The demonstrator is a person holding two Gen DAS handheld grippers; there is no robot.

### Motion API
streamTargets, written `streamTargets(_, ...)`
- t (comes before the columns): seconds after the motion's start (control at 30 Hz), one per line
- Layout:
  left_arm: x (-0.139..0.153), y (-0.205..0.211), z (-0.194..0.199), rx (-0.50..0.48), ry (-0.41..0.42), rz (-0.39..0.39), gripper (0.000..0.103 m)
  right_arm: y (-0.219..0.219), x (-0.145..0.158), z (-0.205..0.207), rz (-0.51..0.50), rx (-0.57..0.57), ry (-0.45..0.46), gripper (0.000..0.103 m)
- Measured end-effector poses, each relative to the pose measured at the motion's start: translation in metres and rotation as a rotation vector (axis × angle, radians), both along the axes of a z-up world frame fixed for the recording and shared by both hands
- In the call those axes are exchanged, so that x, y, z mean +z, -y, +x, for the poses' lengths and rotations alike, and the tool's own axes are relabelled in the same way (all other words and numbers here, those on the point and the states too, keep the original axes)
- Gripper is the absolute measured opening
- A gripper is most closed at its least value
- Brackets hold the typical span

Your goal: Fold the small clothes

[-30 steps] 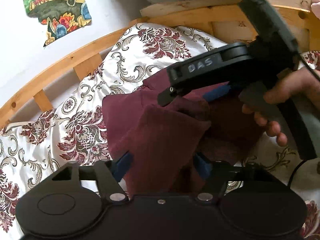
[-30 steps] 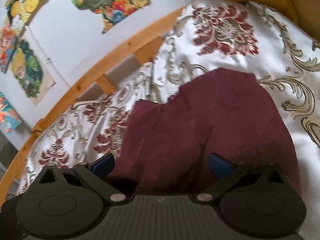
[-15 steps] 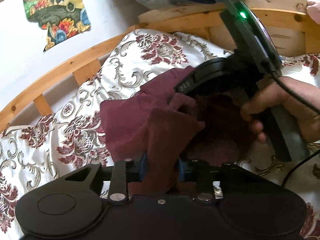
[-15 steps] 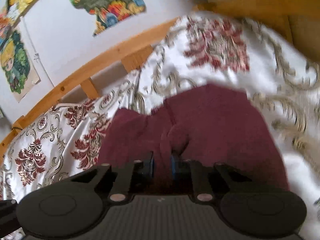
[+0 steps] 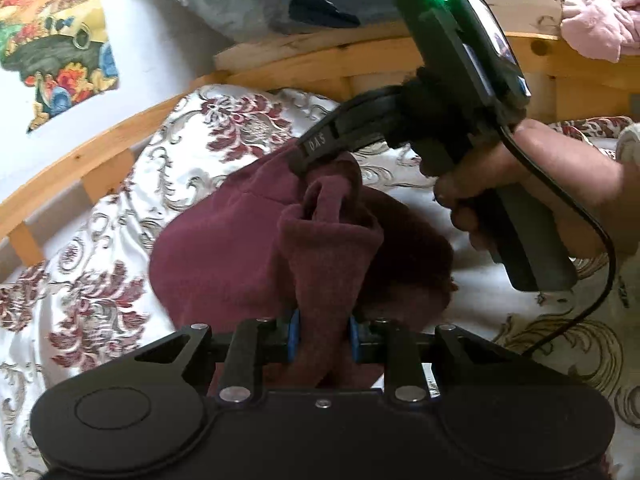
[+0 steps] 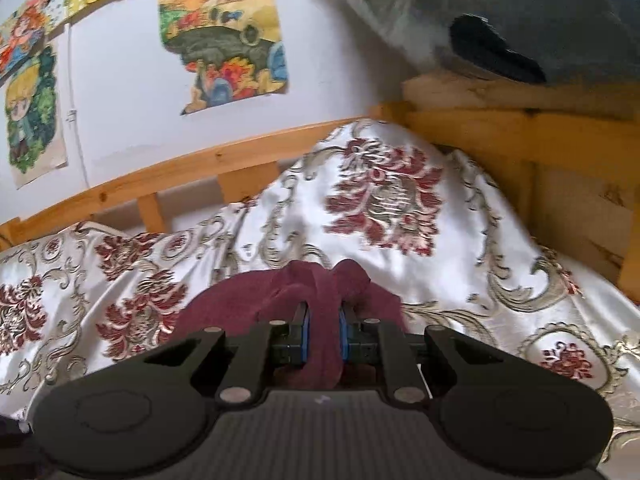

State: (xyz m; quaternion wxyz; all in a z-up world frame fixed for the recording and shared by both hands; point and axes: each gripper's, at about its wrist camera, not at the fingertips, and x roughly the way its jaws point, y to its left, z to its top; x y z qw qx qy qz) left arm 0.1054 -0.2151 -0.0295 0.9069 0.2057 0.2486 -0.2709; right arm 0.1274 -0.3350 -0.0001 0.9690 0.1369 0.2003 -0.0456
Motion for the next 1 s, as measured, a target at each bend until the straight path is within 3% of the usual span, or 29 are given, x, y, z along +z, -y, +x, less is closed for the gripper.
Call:
streamTargets(0.27, -0.007, -0.006, 0.008, -0.014, -0.082, -0.063, 0.031, 0.012, -0.015, -0.001, 0.016, -0.034, -0.098, 0.017)
streamTargets(0.37, -0.005, -0.013, 0.008, -0.026, -0.096, -0.088, 0.039, 0.012, -0.016, -0.002, -0.005, -0.032, -0.126, 0.017)
streamTargets(0.47, 0.004, -0.025, 0.011, -0.04, -0.12, -0.135, 0.057, 0.014, -0.02, -0.002, -0.01, -0.035, -0.16, 0.018)
streamTargets(0.5, 0.007, -0.03, 0.013, -0.029, -0.122, -0.151, 0.07, 0.016, -0.021, -0.003, 0.001, -0.036, -0.167, 0.018)
streamTargets(0.53, 0.01, -0.037, 0.015, -0.01, -0.12, -0.17, 0.077, 0.018, -0.021, -0.004, 0.009, -0.039, -0.171, 0.021)
streamTargets(0.67, 0.018, -0.067, 0.039, 0.106, -0.126, -0.246, 0.078, 0.022, -0.021, -0.004, 0.017, -0.048, -0.179, 0.03)
streamTargets(0.8, 0.022, -0.089, 0.085, 0.333, -0.103, -0.258, 0.077, 0.019, -0.022, -0.004, 0.002, -0.057, -0.187, 0.038)
streamTargets(0.87, 0.024, -0.102, 0.113, 0.432, -0.107, -0.309, 0.072, 0.018, -0.022, -0.004, -0.019, -0.064, -0.191, 0.045)
streamTargets(0.93, 0.024, -0.115, 0.144, 0.492, -0.135, -0.361, 0.054, 0.019, -0.023, -0.004, -0.024, -0.075, -0.193, 0.053)
streamTargets(1.0, 0.02, -0.123, 0.172, 0.528, -0.162, -0.379, 0.049, 0.023, -0.026, -0.005, -0.003, -0.086, -0.193, 0.058)
